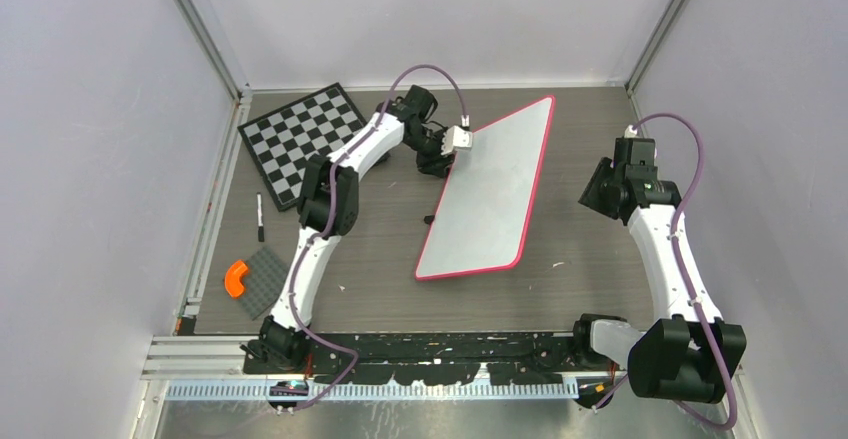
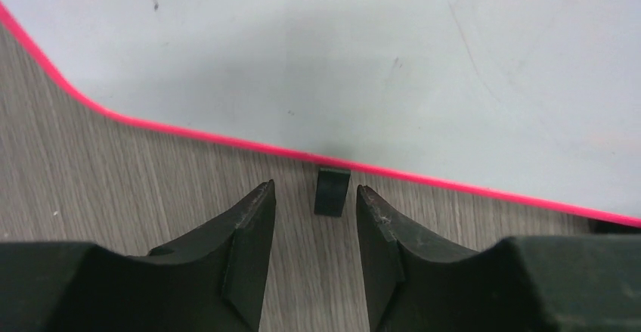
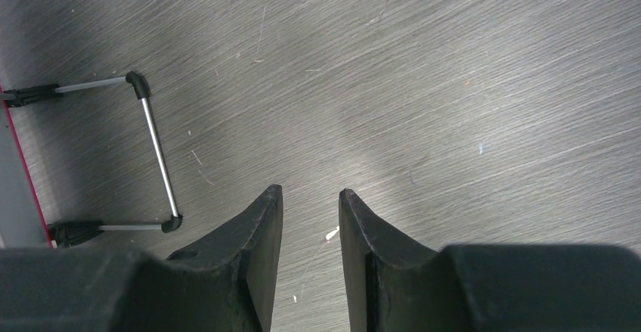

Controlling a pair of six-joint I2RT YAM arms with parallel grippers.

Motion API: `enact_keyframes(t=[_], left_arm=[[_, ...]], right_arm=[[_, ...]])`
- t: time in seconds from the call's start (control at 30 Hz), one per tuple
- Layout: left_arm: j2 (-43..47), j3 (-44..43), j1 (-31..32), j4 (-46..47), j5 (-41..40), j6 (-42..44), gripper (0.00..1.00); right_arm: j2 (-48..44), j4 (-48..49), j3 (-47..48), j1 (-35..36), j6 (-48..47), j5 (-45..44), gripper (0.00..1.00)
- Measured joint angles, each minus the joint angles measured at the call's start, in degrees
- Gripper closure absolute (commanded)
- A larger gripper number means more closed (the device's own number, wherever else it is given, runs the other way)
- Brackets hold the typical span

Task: Write a sentence on the whiteboard
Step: Adjust the whiteboard at the center of the board.

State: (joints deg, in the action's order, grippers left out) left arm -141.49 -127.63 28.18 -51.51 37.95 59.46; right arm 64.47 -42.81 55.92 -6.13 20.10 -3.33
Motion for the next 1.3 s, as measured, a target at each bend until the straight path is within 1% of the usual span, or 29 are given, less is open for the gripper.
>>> enact_keyframes(t=[0.07,0.2,0.27,0.37,0.47,0.5,0.63,0.8,0.97,1.13,1.2,1.3], left_arm=[[-1.4,-1.6,0.4,-0.8,-0.1,1.2,0.59],[-1.8,-1.7,1.1,-2.3,-0.5,2.6,0.63],[-1.8,-1.7,1.4,-2.8,-0.5,3.3,0.68],[-1.8,-1.5,1.6,-3.0,-0.7,4.1,0.79],[-1.8,-0.9,1.6,-1.8,-0.9,3.6,0.99],[-1.4,-0.2,1.5,-1.1,-0.9,3.2,1.0],[1.3,5.0,1.2,3.0,-1.3,-0.6,1.0],[6.6,14.6,0.7,9.7,-3.2,-9.6,1.0],[12.9,25.1,0.7,17.1,-8.3,-20.5,1.0],[18.1,33.0,0.7,22.3,-15.1,-31.4,1.0],[19.9,35.8,0.7,24.1,-18.0,-35.7,1.0],[22.2,39.4,0.7,26.6,-21.6,-41.6,1.0]], right_arm=[[0.2,-0.1,0.1,0.0,0.0,0.0,0.62],[0.2,-0.2,0.1,0.0,0.0,0.0,0.62],[0.2,-0.2,0.1,0.0,0.0,0.0,0.62],[0.3,-0.2,0.2,-0.1,-0.2,0.0,0.62],[0.6,-0.3,0.5,-0.4,-0.3,0.0,0.62],[0.7,-0.4,0.8,-0.4,-0.4,0.0,0.62],[1.7,-0.6,1.8,-0.8,-0.6,0.0,0.62],[3.4,-0.5,4.0,-2.0,-0.7,0.0,0.61],[5.0,-0.3,7.7,-4.6,-0.4,-0.1,0.61],[6.3,0.3,11.0,-8.2,0.5,-0.2,0.63],[7.4,0.4,12.9,-9.9,0.9,-0.1,0.61],[8.7,0.3,15.0,-11.8,1.0,0.1,0.54]])
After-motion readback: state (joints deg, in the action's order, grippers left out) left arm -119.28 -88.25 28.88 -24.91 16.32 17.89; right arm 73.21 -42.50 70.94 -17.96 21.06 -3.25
